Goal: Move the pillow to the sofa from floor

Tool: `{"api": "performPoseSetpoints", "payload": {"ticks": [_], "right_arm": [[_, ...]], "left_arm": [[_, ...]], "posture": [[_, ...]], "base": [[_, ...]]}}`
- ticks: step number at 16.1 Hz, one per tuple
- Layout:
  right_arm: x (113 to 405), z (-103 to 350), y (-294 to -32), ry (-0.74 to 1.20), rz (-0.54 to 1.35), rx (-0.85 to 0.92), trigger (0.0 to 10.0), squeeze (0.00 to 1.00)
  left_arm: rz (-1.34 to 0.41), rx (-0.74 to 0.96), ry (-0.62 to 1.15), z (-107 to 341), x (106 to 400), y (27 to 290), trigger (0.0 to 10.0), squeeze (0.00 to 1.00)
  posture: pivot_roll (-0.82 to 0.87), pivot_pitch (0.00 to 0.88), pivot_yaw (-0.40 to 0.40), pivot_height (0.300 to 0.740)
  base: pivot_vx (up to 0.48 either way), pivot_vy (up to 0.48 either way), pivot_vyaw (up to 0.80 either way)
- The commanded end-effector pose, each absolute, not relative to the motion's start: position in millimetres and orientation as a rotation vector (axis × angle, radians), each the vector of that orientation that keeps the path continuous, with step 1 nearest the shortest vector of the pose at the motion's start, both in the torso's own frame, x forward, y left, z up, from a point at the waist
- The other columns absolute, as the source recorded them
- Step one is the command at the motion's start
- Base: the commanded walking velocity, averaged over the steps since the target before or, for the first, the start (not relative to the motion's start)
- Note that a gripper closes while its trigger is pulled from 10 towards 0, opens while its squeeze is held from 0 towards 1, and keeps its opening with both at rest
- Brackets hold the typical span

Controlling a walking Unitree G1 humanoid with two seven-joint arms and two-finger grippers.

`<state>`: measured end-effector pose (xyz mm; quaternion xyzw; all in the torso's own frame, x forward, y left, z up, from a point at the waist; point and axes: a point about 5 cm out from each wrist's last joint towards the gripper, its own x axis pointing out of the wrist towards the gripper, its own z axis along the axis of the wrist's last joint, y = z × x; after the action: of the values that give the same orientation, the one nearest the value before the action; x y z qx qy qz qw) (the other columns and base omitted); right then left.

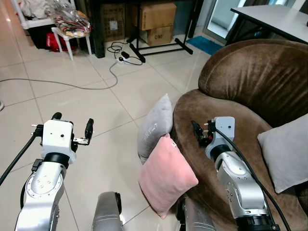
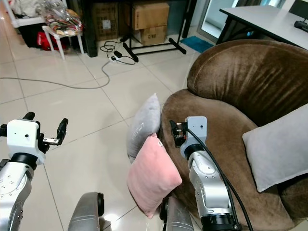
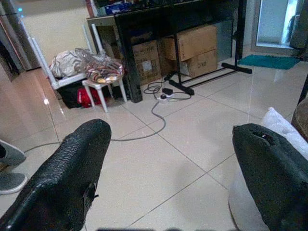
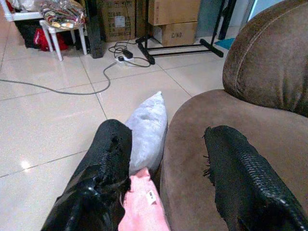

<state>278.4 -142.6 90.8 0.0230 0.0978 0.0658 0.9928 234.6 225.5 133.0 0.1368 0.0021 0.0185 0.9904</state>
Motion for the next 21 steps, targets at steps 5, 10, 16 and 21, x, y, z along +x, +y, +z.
{"api": "performPoseSetpoints", "payload": {"ticks": [5,10,16,21], "right_arm": [[277.9,91.2,-145.0,0.205,0.124,0.055,10.0,0.00],[278.2,89.4,-148.6,0.233,0.103,0.052,10.0,0.00],[279.3,89.3,-151.5,0.236,0.080,0.030,10.0,0.00],[280.5,86.3,-146.6,0.257,0.101,-0.002,10.0,0.00]], "left_arm": [[0.025,0.301,0.014,133.0,235.0,225.3,10.0,0.00],[0.023,0.282,0.012,131.6,237.0,222.6,10.0,0.00],[0.040,0.273,0.007,131.0,232.5,223.5,10.0,0.00],[0.032,0.275,-0.001,132.3,233.0,223.6,10.0,0.00]], "posture": [[0.12,0.000,-0.098,0.535],[0.11,0.000,-0.092,0.510],[0.11,0.000,-0.113,0.510],[0.12,0.000,-0.115,0.510]], "base": [[0.000,0.000,0.00],[0.000,0.000,0.00],[0.042,0.000,0.00],[0.277,0.000,0.00]]}}
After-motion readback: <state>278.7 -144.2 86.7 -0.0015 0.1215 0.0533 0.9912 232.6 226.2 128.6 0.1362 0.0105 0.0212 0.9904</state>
